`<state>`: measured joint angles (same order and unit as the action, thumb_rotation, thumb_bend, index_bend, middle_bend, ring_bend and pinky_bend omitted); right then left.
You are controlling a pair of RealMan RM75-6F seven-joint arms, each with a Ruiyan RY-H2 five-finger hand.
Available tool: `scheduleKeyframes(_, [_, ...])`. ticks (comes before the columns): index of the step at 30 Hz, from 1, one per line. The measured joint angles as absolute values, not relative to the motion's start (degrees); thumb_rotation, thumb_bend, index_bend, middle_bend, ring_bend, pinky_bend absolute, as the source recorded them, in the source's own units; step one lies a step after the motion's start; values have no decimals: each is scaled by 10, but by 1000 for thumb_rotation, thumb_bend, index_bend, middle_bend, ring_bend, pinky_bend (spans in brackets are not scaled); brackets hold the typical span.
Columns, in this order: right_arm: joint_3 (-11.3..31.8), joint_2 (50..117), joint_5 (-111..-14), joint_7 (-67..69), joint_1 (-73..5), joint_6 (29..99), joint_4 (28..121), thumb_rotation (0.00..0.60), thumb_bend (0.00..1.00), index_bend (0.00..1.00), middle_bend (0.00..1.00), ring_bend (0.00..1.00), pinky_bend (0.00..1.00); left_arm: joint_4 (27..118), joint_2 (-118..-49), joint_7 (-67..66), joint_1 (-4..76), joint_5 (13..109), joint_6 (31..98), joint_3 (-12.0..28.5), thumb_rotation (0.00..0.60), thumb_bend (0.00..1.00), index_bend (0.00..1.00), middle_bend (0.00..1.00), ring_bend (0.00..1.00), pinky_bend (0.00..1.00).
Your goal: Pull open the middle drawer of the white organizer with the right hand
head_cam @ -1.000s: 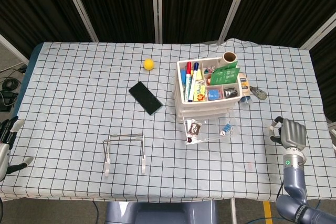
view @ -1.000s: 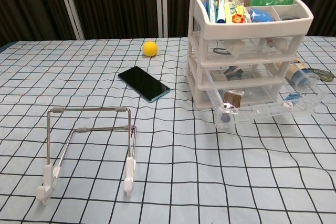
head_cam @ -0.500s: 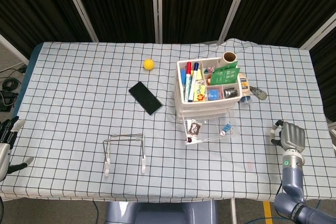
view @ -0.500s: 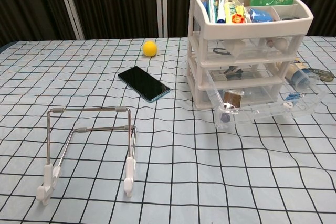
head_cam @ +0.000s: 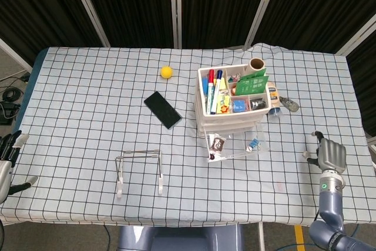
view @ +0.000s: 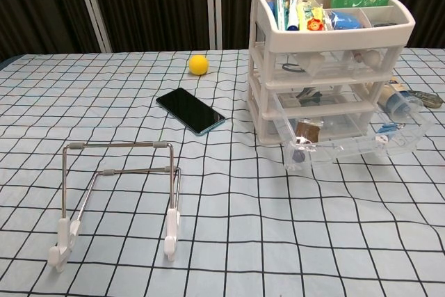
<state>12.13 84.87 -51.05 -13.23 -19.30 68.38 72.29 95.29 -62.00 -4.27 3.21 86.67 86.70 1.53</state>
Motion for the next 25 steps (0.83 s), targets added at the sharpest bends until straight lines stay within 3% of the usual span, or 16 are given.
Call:
scheduleKeyframes(2, [122,846,-529,-120,-186,707,728,600,201,257,987,987,819,952,-621,-44,32,865,865,15,600,0,0,0,0,0])
scheduleKeyframes(5, [122,838,-572,-83,-169,756,740,600,198,251,851,867,715,952,-622,-48,33,863,863,15,600,0,0,0,0,0])
scheduleKeyframes(10, [117,817,-646,0,-135,827,765,600,186,238,422,468,475,949,-626,-50,33,865,865,15,600,0,0,0,0,0])
scheduleKeyframes(11, [115,814,-659,14,-129,835,769,600,184,231,379,423,446,948,-627,-51,33,865,865,15,600,0,0,0,0,0])
scheduleKeyframes(15, [101,797,-713,64,-109,861,776,600,167,135,58,60,160,939,-635,-51,35,864,863,16,600,0,0,0,0,0])
scheduleKeyframes(16, [97,794,-726,69,-106,866,776,600,161,106,15,13,83,936,-636,-51,35,864,862,16,600,0,0,0,0,0])
scheduleKeyframes(19, [80,776,-767,77,-96,884,776,600,122,55,0,0,0,925,-644,-49,37,859,860,20,600,0,0,0,0,0])
scheduleKeyframes(25, [53,733,-814,41,-80,905,795,600,83,28,0,0,0,907,-657,-52,42,854,856,24,600,0,0,0,0,0])
